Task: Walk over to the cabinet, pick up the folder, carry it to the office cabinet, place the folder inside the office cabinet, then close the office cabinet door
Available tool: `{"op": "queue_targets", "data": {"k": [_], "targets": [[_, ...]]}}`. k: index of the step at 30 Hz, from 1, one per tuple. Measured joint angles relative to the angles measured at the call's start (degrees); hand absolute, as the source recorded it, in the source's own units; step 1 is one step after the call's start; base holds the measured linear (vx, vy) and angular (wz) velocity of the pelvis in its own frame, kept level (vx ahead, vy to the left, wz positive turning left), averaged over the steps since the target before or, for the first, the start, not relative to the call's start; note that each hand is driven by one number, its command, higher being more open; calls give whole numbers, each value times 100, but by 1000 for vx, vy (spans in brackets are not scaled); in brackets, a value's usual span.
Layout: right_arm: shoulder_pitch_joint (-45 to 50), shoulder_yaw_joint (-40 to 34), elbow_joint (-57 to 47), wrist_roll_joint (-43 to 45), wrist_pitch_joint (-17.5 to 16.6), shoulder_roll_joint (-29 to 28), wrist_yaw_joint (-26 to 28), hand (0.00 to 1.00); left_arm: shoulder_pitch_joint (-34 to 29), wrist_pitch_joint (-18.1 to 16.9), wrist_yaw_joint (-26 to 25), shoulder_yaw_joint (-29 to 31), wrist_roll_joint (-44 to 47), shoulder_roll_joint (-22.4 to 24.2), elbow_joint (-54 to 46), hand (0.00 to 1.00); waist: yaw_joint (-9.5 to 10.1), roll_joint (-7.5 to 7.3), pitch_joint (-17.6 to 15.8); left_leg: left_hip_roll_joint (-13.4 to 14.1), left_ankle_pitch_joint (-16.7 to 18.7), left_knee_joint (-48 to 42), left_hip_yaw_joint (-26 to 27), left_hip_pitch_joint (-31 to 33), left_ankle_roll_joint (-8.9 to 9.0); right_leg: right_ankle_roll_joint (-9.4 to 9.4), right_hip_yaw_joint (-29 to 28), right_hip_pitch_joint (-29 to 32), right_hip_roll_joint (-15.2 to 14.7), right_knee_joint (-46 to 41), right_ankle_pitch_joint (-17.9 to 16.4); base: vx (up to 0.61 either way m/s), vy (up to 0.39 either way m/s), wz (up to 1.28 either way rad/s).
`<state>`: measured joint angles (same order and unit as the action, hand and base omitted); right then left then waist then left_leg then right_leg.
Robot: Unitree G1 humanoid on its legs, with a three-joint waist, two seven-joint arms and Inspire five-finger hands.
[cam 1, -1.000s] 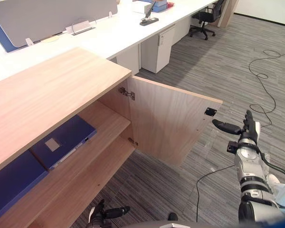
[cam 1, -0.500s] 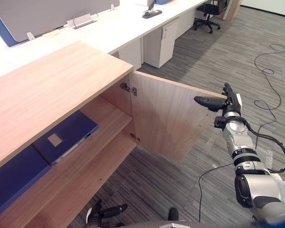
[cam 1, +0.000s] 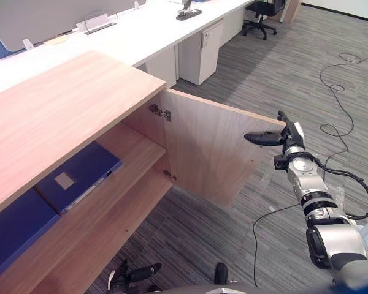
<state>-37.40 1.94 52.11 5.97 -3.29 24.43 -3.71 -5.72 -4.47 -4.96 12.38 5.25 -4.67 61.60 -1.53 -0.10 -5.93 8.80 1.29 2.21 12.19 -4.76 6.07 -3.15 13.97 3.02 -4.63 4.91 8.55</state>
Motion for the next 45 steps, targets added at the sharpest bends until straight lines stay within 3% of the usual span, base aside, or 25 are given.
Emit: {"op": "queue_targets", "data": {"k": [3,7,12,15,18,23,27,32,35,38,41,43,44,45], "targets": [[209,407,56,-268,81,57,178,100,11,3,23,7,-4,-10,34,100,-36,-4,-6,32,6,20,19,-17,9,1,-28,7,37,-2,-1,11,5,-7],[727,2341,-715,-335,158,1027,861,100,32,5,112,-8,-31,-85,63,100,-63,-77,-30,79,22,18,141,-26,32,4,-144,64,97,-4,-1,-11,-2,-15],[1232,4326,-2286,398,195,2091,2233,100,45,-1,269,-23,-144,-227,245,100,-206,-153,11,175,19,4,155,-8,60,60,-165,76,200,-4,-40,-36,-25,-5],[1317,5110,-3553,828,267,2497,3164,100,67,-24,263,43,-220,-298,288,100,-166,-252,85,245,25,-82,130,128,71,100,-161,154,257,-3,-43,-55,-33,2],[1437,5159,-4505,1152,222,2517,3717,100,91,-47,246,199,-265,-305,361,100,-88,-310,127,278,16,-116,127,190,80,142,-163,230,288,-5,-15,-42,-37,0],[1539,4842,-5720,1670,-250,2498,3659,100,155,-52,122,277,-266,-341,432,100,126,-453,247,276,17,-177,104,229,76,162,-158,200,274,-3,4,-58,-4,2],[1656,4649,-5926,1677,-348,2373,3425,100,153,-55,49,444,-294,-377,507,100,150,-566,350,274,20,-214,78,265,73,167,-143,201,262,-2,20,-60,3,3],[2067,4705,-5838,1572,-355,2190,3435,100,155,-55,35,474,-365,-331,509,100,174,-492,380,273,18,-250,10,307,75,172,-99,198,254,-2,27,-25,2,4],[2362,4696,-5147,1165,-375,1865,3434,100,156,-55,34,415,-373,-280,509,100,247,-387,396,267,16,-250,-17,300,78,172,-72,174,245,-2,27,-22,3,6],[2540,4634,-3758,161,-340,1260,3270,100,156,-54,30,365,-373,-205,505,100,296,-241,390,242,10,-250,-82,297,79,168,-7,130,214,-2,24,-25,10,11],[2687,4084,-2272,-933,-215,421,2966,100,174,-49,0,212,-434,-138,495,100,308,-74,323,190,19,-292,-291,302,69,119,190,1,104,-19,-23,-45,32,32],[2704,3559,-1514,-1303,-125,-88,2622,100,214,-50,-43,-2,-598,-106,474,100,319,58,216,96,136,-420,-557,349,-3,2,381,208,-127,-813,-490,-36,93,66],[2721,3260,-1158,-1395,-20,-340,2435,100,232,-48,-41,-167,-654,-103,463,100,261,97,177,-62,181,-509,-932,392,-43,-42,520,389,-413,-1683,-916,-13,86,92],[2732,3119,-1020,-1488,11,-434,2351,100,242,-47,-52,-252,-715,-105,462,100,242,108,166,-137,199,-530,-1123,400,-65,-30,503,465,-561,-2101,-1075,-1,75,145]]}}
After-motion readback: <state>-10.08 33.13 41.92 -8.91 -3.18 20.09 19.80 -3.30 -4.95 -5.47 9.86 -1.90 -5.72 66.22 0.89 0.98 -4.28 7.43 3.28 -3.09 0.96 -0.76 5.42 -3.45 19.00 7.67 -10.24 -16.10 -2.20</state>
